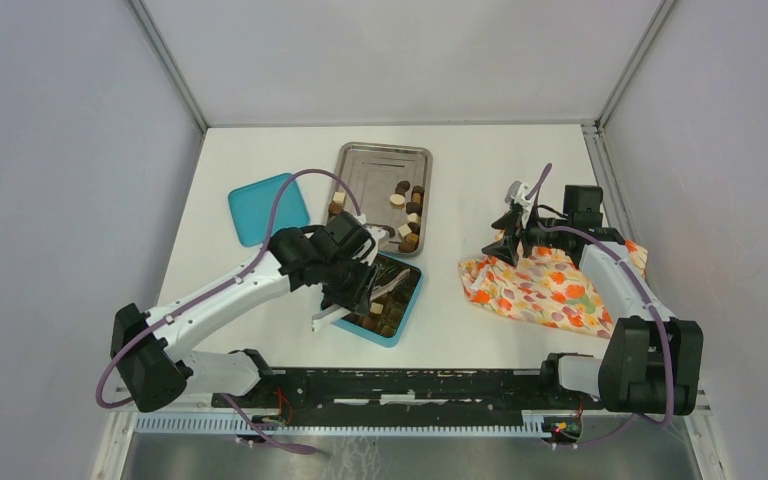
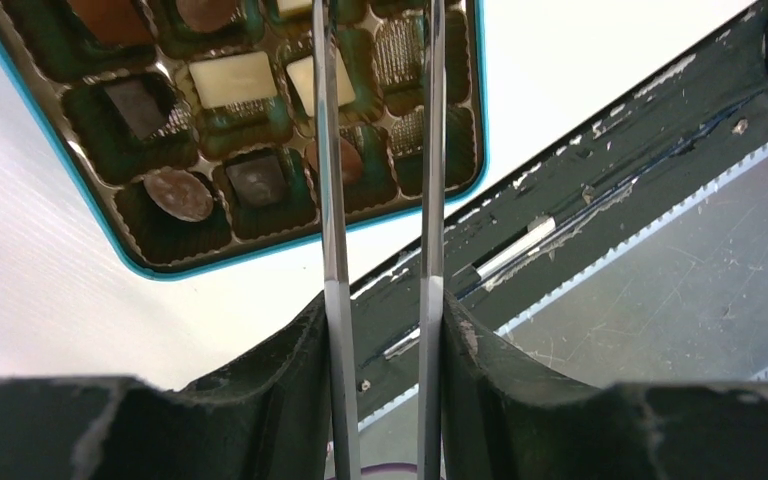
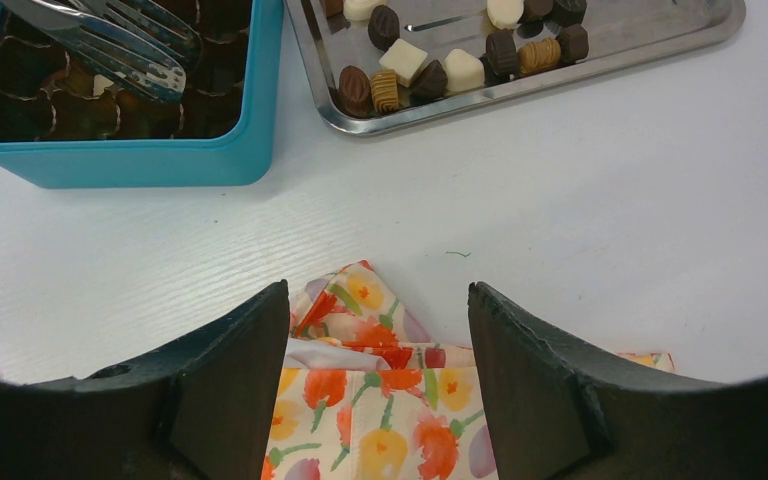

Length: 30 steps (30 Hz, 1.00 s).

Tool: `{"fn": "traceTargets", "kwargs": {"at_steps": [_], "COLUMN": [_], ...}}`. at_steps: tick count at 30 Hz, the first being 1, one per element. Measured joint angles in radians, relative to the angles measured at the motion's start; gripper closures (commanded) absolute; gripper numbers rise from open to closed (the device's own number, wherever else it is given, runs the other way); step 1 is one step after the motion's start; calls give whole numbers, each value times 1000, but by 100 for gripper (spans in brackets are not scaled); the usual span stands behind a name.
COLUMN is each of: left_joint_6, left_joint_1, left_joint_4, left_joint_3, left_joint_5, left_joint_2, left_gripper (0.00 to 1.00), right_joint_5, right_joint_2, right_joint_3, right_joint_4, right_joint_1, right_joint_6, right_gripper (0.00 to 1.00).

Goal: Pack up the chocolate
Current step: Place the fake chocolate in the packing box, then pick up the fake chocolate from the plate.

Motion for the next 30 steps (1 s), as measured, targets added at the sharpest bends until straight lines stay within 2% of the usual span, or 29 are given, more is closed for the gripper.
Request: {"fn": "traceTargets", "kwargs": {"at_steps": [5, 11, 22, 30], "left_joint_6": [0, 3, 95, 192], "left_joint_1": [11, 102, 255, 291], "left_joint_4": [27, 93, 163, 163], "left_joint_3": [27, 107, 267, 356], "left_joint_5": [-22, -19, -25, -77], "left_joint_2": [0, 42, 253, 438], "left_gripper": [57, 57, 57, 57], "right_joint_5": [0, 0, 0, 0], "right_joint_2": [0, 0, 0, 0], "right_joint_3": [0, 0, 0, 0], "right_joint_4": [0, -2, -3, -3], "right_joint_1": [0, 0, 0, 0], "right_joint_6": [-2, -3, -3, -4], "right_gripper": [28, 28, 28, 28]}}
